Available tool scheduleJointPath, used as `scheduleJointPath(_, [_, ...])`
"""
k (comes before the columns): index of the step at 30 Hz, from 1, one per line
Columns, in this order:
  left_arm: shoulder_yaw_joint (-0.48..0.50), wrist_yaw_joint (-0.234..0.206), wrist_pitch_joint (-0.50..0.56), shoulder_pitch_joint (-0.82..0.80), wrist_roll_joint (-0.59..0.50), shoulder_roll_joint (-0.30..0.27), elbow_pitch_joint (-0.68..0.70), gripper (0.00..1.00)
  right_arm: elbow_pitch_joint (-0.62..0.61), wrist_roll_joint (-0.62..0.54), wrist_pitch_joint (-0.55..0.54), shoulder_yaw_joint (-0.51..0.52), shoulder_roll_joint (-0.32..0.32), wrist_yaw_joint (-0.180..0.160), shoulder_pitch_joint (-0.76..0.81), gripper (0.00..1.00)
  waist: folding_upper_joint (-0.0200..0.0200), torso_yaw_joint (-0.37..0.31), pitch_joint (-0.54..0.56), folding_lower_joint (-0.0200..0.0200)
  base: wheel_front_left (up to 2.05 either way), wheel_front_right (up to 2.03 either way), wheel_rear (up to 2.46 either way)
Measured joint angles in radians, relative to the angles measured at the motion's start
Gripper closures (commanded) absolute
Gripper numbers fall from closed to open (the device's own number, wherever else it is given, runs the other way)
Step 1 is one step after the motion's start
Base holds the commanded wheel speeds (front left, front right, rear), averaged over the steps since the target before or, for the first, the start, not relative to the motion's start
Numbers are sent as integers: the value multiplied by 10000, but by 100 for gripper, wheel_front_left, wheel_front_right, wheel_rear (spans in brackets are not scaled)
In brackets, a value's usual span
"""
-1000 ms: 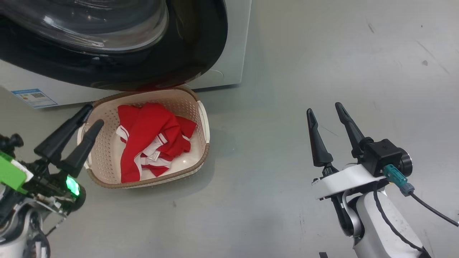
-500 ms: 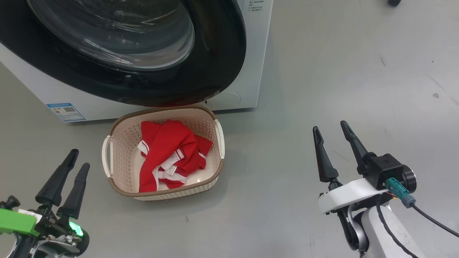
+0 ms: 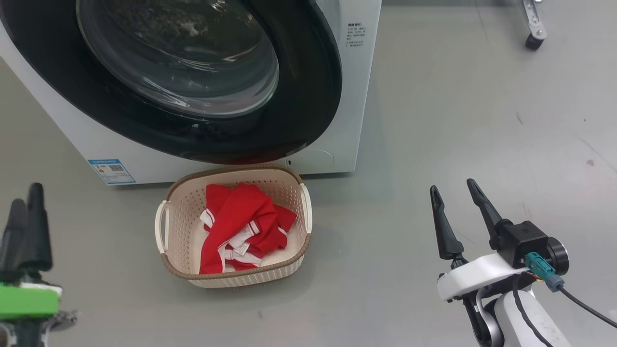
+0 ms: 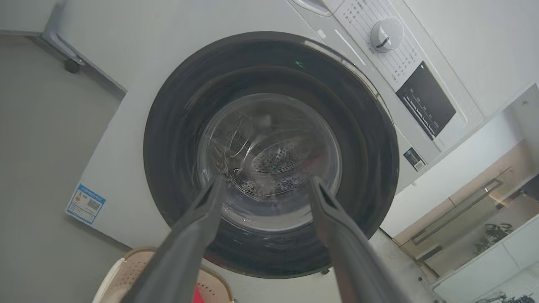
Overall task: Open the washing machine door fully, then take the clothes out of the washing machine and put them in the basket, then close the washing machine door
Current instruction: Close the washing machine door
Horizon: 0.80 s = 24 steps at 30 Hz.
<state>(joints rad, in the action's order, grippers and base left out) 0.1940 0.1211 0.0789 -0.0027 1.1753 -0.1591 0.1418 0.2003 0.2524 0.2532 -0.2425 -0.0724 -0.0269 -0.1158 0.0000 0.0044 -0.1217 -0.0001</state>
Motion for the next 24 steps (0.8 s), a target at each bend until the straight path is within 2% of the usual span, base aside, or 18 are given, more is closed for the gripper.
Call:
scheduleJointPath(6, [-1156,6,-1419,914,-2961,-989,-13,0,8,-12,0,50,-58,84,125,0,0,52,387,0,0,0,0])
scheduleJointPath(10, [-1430,17,-2090,1424,-4844,-989,-385,0,35,-31,0,44,-48,119,412,0,0,66,638,0,0,0,0])
scheduleJointPath(13, [-1841,-301,-2383,1756,-6013,-1093,-518,0,105,-33,0,52,-42,159,626,0,0,58,819,0,0,0,0])
scheduleJointPath(20, [-2631,-1139,-2721,2377,-7745,-1189,-838,0,211,-27,0,58,4,159,1127,0,0,-35,1136,0,0,0,0])
scheduleJointPath(24, [-2934,-1532,-2748,2411,-8048,-1087,-1035,0,228,-23,0,102,10,159,1279,0,0,-81,1196,0,0,0,0])
